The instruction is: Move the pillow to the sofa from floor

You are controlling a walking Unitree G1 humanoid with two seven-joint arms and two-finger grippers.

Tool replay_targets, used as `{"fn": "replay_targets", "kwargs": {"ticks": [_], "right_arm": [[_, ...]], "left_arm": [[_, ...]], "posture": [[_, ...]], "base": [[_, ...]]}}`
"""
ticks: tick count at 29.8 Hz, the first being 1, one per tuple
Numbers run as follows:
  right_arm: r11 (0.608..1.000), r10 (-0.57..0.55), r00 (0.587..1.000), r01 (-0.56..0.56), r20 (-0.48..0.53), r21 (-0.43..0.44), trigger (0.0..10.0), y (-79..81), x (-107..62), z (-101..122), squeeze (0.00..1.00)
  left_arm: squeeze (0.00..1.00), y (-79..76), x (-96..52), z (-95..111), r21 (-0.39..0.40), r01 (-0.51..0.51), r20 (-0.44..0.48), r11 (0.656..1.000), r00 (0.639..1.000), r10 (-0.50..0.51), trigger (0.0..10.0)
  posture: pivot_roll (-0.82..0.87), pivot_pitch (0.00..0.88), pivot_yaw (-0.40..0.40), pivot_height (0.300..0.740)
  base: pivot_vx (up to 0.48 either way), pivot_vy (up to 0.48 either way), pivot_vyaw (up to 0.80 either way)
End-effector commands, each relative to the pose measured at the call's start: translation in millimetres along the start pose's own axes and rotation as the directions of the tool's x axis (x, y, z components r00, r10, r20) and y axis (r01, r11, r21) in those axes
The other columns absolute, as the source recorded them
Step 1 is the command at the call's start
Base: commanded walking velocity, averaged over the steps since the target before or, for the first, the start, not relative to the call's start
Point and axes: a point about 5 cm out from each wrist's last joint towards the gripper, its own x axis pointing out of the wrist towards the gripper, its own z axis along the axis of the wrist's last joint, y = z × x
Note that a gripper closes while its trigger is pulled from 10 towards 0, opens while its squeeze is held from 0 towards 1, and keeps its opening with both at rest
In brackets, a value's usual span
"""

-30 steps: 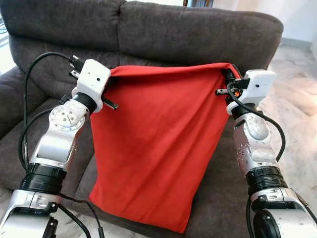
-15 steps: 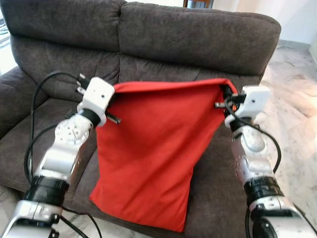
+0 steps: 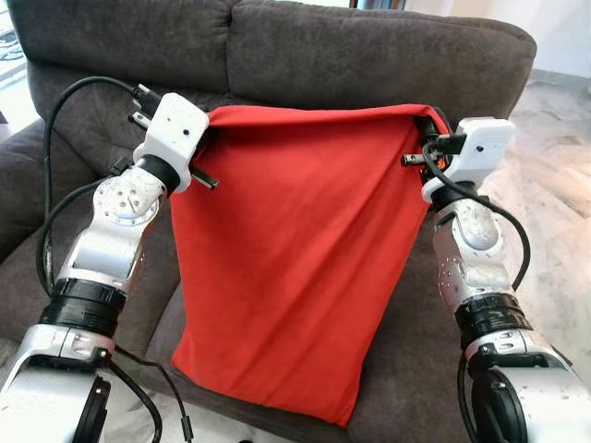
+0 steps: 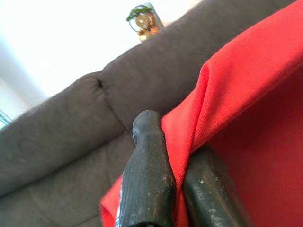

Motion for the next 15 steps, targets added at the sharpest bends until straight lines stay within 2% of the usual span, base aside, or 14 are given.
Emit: {"fn": "replay_targets", "kwargs": {"ticks": [1, 4, 5, 7, 9, 10, 11, 15], "right_arm": [[0.973, -0.226, 0.974, 0.224, 0.033, 0.056, 10.0, -48.5, -14.7, 4, 0.0], [0.968, -0.245, 0.965, 0.25, -0.096, 0.037, 10.0, -48.9, -41.2, -32, 0.0], [0.968, -0.245, 0.965, 0.25, -0.096, 0.037, 10.0, -48.9, -41.2, -32, 0.0], [0.967, -0.246, 0.956, 0.254, -0.16, 0.035, 10.0, -47.1, -55.7, -49, 0.0], [0.968, -0.237, 0.954, 0.249, -0.185, 0.042, 10.0, -45.1, -63.6, -56, 0.0], [0.969, -0.229, 0.954, 0.242, -0.194, 0.046, 10.0, -44.0, -67.4, -59, 0.66], [0.971, -0.222, 0.954, 0.236, -0.202, 0.047, 10.0, -43.1, -71.4, -62, 1.0], [0.973, -0.214, 0.952, 0.227, -0.22, 0.038, 10.0, -41.4, -82.2, -69, 1.0]], "left_arm": [[0.0, 20.6, -15.6, -21, -0.005, -0.113, -0.092, 0.994, 0.989, 0.112, 10.0], [0.0, -1.0, -31.4, -46, -0.046, -0.071, -0.179, 0.996, 0.982, 0.062, 10.0], [0.0, -1.0, -31.4, -46, -0.046, -0.071, -0.179, 0.996, 0.982, 0.062, 10.0], [0.0, -11.1, -42.0, -57, -0.07, -0.065, -0.222, 0.995, 0.974, 0.047, 10.0], [0.0, -16.5, -48.9, -64, -0.084, -0.063, -0.246, 0.994, 0.968, 0.041, 10.0], [1.0, -18.6, -52.3, -67, -0.091, -0.067, -0.259, 0.994, 0.965, 0.041, 10.0], [1.0, -20.0, -55.8, -70, -0.099, -0.074, -0.27, 0.992, 0.962, 0.045, 10.0], [1.0, -23.2, -63.9, -73, -0.115, -0.095, -0.286, 0.989, 0.957, 0.059, 10.0]], "posture": [[0.07, 0.164, 0.013, 0.74], [0.06, 0.169, 0.014, 0.74], [0.06, 0.169, 0.014, 0.74], [0.06, 0.17, 0.012, 0.74], [0.07, 0.173, 0.011, 0.74], [0.07, 0.173, 0.011, 0.74], [0.07, 0.173, 0.012, 0.74], [0.06, 0.173, 0.01, 0.74]], "base": [[0.0, 0.0, 0.0], [0.0, 0.0, 0.0], [0.0, 0.0, 0.0], [0.0, 0.0, 0.0], [0.0, 0.0, 0.0], [0.0, 0.0, 0.0], [0.0, 0.0, 0.0], [0.0, 0.0, 0.0]]}}
